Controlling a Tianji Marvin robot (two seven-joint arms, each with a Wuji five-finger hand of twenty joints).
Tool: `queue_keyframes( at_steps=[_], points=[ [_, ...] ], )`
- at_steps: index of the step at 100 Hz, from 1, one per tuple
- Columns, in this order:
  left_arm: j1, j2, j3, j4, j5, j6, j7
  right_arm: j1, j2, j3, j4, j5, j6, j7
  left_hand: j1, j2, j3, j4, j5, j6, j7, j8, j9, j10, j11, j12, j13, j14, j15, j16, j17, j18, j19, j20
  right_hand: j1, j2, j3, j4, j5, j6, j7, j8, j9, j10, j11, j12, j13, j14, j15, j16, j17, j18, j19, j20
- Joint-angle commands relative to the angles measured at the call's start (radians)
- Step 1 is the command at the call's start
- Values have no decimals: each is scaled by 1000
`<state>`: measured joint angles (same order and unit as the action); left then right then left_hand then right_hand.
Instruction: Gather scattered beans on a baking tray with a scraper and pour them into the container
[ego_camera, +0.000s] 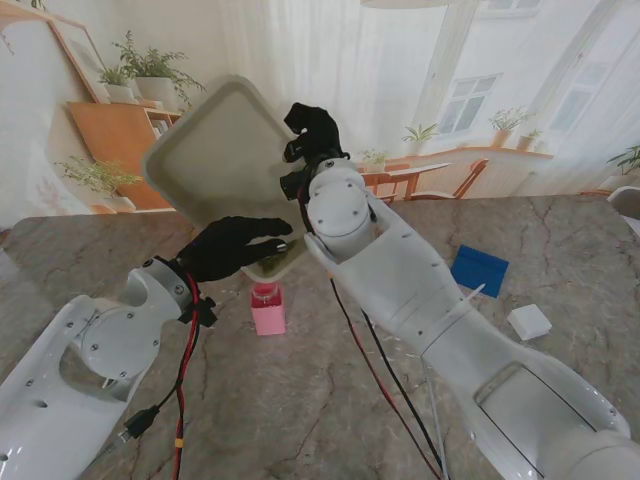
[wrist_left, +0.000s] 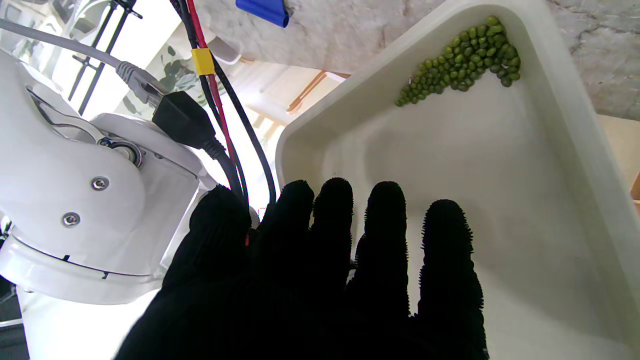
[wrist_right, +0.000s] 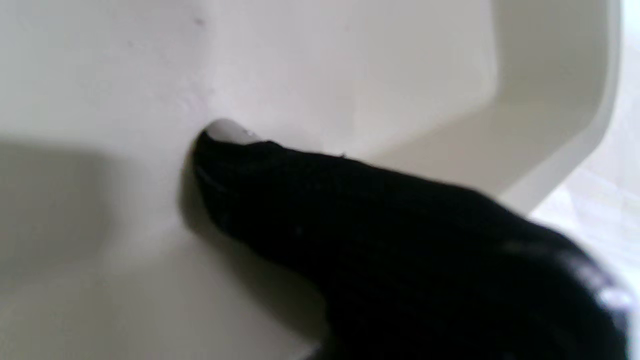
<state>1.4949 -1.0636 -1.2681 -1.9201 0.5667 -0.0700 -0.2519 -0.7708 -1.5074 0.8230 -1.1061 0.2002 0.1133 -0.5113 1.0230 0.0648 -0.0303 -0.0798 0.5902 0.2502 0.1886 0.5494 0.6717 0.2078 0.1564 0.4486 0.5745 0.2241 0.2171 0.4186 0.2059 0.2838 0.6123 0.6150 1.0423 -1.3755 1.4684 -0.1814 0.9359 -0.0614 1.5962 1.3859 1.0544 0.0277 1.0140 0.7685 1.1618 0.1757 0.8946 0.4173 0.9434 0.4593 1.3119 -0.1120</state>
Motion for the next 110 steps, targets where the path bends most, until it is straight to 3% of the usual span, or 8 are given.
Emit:
queue_keyframes(
  at_steps=[1,110],
  points=[
    [7,-2,1,-5,0,5,5,4,-2,1,-12,0,-6,12,15,-1,-12,38,-4,-1,-7,-12,0,-17,-16,-9,-13,1,-19,-9,-9,-2,-13,-9,123,47,102,60,26,-23,47,8,69,-148,158,72,80,-151,240,96,108,-70,393,78],
    [31,-3,-12,-23,8,16,11,2,-4,-11,-32,-10,-20,5,16,-1,-12,38,-3,1,-6,-12,1,-16,-16,-9,-12,1,-18,-8,-8,-3,-11,-9,122,47,102,63,26,-23,47,7,70,-150,156,74,83,-154,238,99,110,-72,395,81]
  ],
)
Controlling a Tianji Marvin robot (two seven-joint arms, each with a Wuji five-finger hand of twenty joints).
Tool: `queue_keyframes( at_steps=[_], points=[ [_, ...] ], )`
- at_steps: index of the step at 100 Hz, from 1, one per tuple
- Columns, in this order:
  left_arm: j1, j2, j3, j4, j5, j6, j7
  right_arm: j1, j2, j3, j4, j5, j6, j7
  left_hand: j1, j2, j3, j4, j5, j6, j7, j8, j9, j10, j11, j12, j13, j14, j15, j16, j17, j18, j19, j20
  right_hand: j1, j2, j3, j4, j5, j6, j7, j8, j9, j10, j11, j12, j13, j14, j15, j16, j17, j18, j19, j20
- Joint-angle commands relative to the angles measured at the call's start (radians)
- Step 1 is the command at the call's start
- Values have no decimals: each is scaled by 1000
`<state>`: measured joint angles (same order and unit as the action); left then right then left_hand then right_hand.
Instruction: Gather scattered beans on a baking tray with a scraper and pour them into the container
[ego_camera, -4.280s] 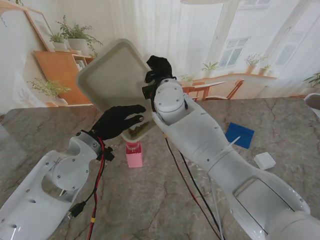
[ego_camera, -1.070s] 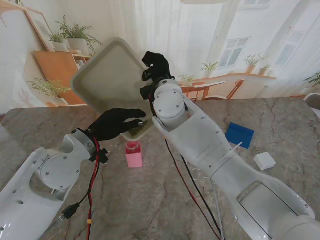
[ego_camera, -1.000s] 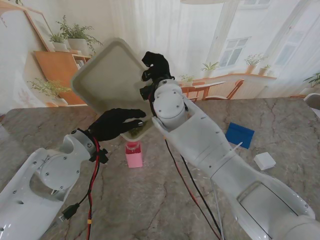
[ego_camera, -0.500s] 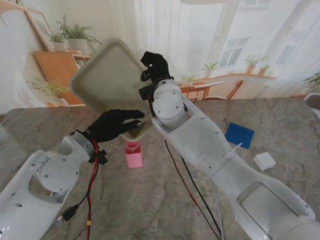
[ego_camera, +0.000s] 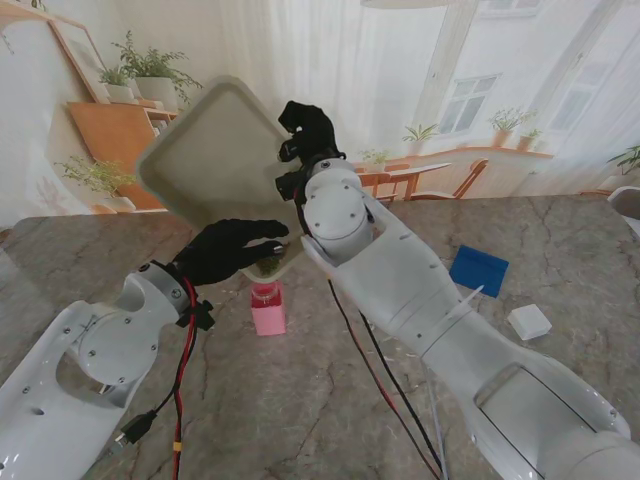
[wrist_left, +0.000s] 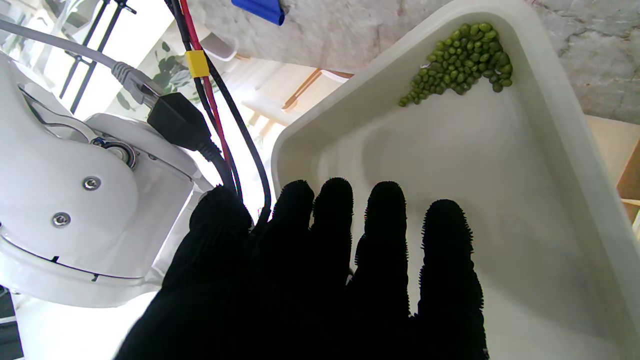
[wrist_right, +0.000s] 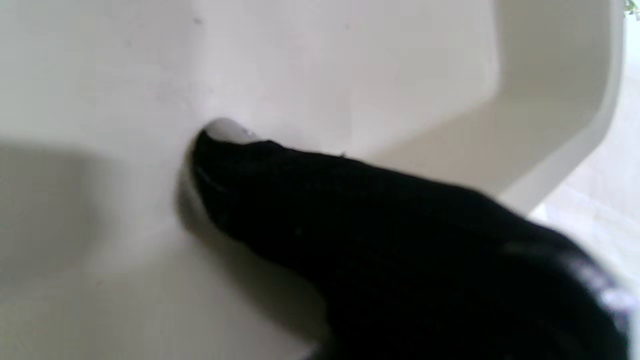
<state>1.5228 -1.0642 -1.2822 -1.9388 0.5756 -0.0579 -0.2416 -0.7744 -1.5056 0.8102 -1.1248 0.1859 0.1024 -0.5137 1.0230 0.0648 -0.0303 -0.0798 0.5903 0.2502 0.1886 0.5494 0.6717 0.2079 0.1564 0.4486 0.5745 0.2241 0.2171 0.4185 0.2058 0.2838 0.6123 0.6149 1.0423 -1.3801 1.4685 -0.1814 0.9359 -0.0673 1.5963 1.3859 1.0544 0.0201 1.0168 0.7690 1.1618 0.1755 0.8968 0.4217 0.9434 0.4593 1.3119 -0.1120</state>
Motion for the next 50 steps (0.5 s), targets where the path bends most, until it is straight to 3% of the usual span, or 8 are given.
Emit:
queue_keyframes(
  at_steps=[1,50],
  points=[
    [3,-2,2,-5,-1,4,1,6,-6,1,-13,5,-10,7,16,-1,-12,38,-3,1,-6,-12,1,-16,-16,-9,-12,2,-18,-8,-9,-3,-12,-9,122,52,102,63,26,-17,47,7,70,-142,154,73,83,-154,236,95,109,-72,395,81],
    [6,-3,1,-6,-3,6,1,9,-6,-10,-9,-11,-30,13,17,-1,-11,38,-4,1,-7,-12,1,-16,-16,-9,-13,2,-19,-9,-7,-3,-11,-9,121,54,102,63,25,-20,47,8,70,-142,154,73,83,-153,235,95,110,-74,395,81]
  ],
)
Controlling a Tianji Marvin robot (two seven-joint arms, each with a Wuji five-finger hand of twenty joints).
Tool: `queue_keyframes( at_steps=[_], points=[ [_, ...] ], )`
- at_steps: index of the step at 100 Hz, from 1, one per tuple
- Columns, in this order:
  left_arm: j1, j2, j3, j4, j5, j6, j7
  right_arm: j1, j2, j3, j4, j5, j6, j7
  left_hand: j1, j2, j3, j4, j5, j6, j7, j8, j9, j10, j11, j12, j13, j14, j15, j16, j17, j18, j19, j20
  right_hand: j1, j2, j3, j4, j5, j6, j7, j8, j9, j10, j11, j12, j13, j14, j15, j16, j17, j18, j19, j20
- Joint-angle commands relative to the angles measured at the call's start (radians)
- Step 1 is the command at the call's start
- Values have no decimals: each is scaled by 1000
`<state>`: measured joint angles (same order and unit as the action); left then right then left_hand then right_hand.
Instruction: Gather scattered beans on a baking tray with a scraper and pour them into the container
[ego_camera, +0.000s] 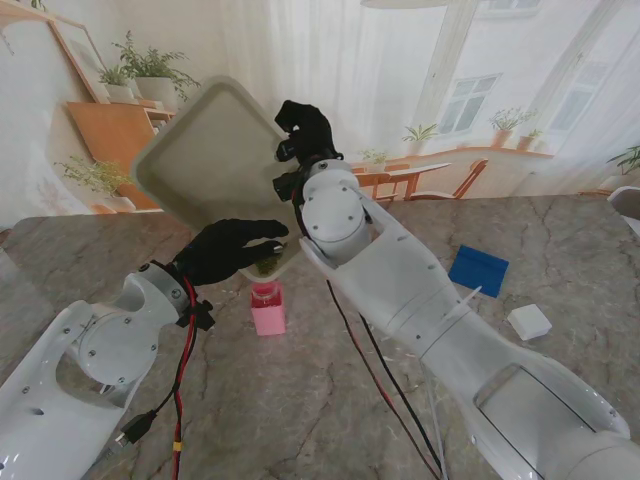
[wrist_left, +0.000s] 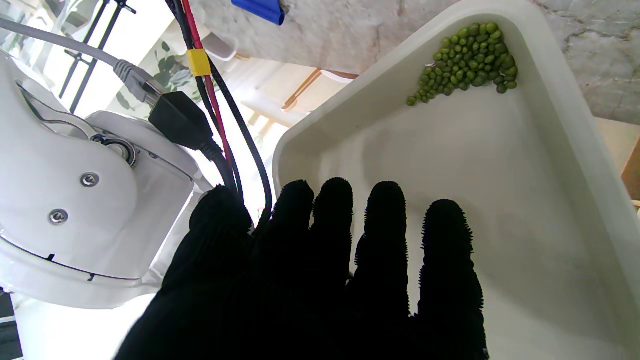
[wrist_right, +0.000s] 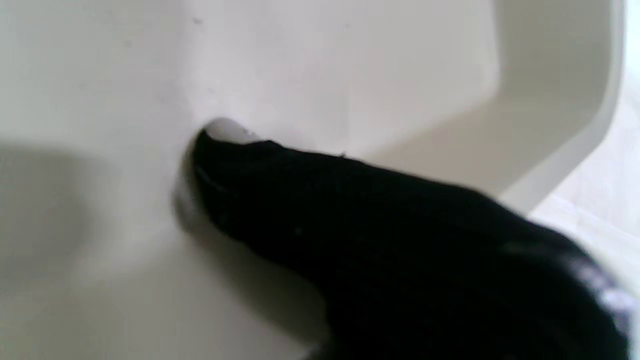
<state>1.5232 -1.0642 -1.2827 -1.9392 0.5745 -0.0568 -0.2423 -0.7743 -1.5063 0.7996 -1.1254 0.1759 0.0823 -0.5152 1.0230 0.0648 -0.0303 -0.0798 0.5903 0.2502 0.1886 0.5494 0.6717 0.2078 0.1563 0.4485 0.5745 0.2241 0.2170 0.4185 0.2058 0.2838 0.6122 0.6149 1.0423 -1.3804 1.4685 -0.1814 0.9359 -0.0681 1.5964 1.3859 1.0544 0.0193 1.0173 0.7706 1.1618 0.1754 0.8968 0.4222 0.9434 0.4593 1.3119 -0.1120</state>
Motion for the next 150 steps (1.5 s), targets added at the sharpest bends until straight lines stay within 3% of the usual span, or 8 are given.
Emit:
queue_keyframes(
  at_steps=[1,150],
  points=[
    [6,-3,1,-5,-2,5,2,9,-5,0,-8,-1,-10,14,16,-1,-12,38,-3,0,-6,-12,1,-16,-16,-9,-12,2,-18,-9,-7,-3,-11,-9,121,54,102,63,25,-20,47,8,70,-141,153,72,83,-153,235,95,110,-74,395,81],
    [27,-2,-12,-17,4,8,3,7,-6,-22,-10,-31,-50,17,16,-1,-12,38,-2,3,-6,-12,2,-14,-16,-9,-11,3,-18,-8,-7,0,-10,-8,120,56,102,65,26,-26,46,10,72,-145,151,74,86,-158,234,99,110,-79,395,85]
  ],
)
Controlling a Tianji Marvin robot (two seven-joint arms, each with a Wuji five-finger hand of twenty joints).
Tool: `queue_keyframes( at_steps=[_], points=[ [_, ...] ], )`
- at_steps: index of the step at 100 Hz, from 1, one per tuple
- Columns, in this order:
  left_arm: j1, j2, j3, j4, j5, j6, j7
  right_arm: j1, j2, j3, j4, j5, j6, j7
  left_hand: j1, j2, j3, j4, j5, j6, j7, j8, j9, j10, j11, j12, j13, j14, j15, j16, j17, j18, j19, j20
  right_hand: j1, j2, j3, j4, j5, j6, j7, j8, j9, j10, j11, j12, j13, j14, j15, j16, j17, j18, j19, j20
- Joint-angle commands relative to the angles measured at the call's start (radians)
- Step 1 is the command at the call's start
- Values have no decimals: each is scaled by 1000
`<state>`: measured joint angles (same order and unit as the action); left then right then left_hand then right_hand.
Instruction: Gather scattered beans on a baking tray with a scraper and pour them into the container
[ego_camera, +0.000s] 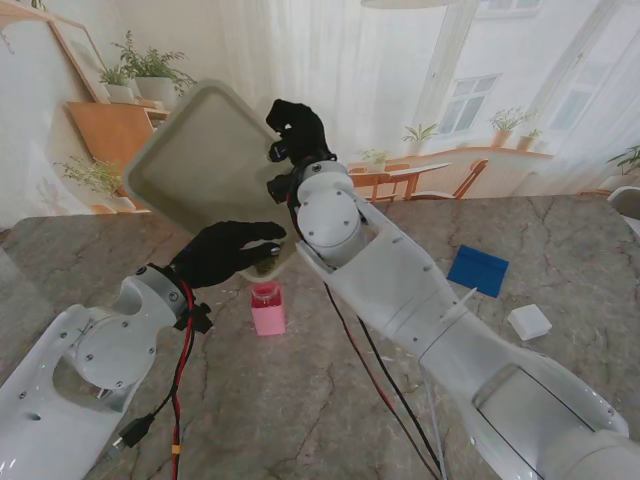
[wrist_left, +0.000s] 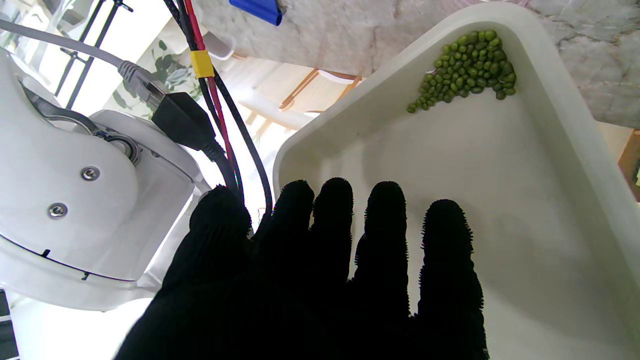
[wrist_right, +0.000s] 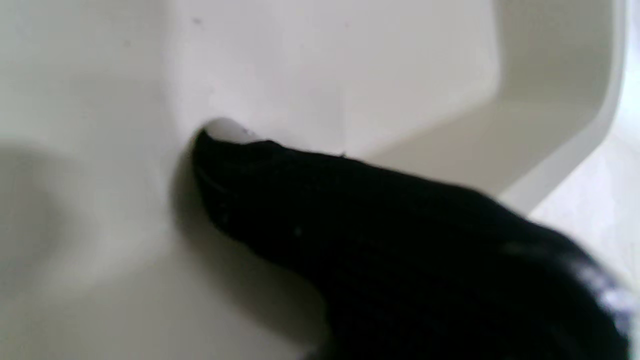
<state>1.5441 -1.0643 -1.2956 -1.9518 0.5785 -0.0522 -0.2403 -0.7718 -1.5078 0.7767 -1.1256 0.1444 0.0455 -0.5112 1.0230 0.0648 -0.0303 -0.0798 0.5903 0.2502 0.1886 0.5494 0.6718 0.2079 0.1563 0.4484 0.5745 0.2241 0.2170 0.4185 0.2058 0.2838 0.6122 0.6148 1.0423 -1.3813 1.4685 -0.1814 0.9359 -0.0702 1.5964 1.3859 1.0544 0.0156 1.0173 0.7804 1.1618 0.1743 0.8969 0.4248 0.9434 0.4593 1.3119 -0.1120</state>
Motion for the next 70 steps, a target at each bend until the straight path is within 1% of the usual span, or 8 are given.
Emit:
queue_keyframes(
  at_steps=[1,70],
  points=[
    [6,-2,1,-5,0,3,1,5,-4,1,-10,0,-13,13,15,0,-12,38,-2,2,-6,-12,1,-15,-16,-9,-11,2,-18,-8,-7,-1,-10,-8,120,56,102,65,26,-24,46,10,72,-141,151,64,86,-156,234,97,109,-79,394,84],
    [8,-2,0,-3,-2,4,1,2,-2,-9,-19,-18,-31,15,15,-1,-12,38,0,1,-6,-12,2,-16,-16,-9,-11,2,-18,-8,-6,-1,-8,-8,119,57,102,66,27,-25,46,10,74,-145,149,64,86,-157,233,97,110,-82,397,86]
  ],
)
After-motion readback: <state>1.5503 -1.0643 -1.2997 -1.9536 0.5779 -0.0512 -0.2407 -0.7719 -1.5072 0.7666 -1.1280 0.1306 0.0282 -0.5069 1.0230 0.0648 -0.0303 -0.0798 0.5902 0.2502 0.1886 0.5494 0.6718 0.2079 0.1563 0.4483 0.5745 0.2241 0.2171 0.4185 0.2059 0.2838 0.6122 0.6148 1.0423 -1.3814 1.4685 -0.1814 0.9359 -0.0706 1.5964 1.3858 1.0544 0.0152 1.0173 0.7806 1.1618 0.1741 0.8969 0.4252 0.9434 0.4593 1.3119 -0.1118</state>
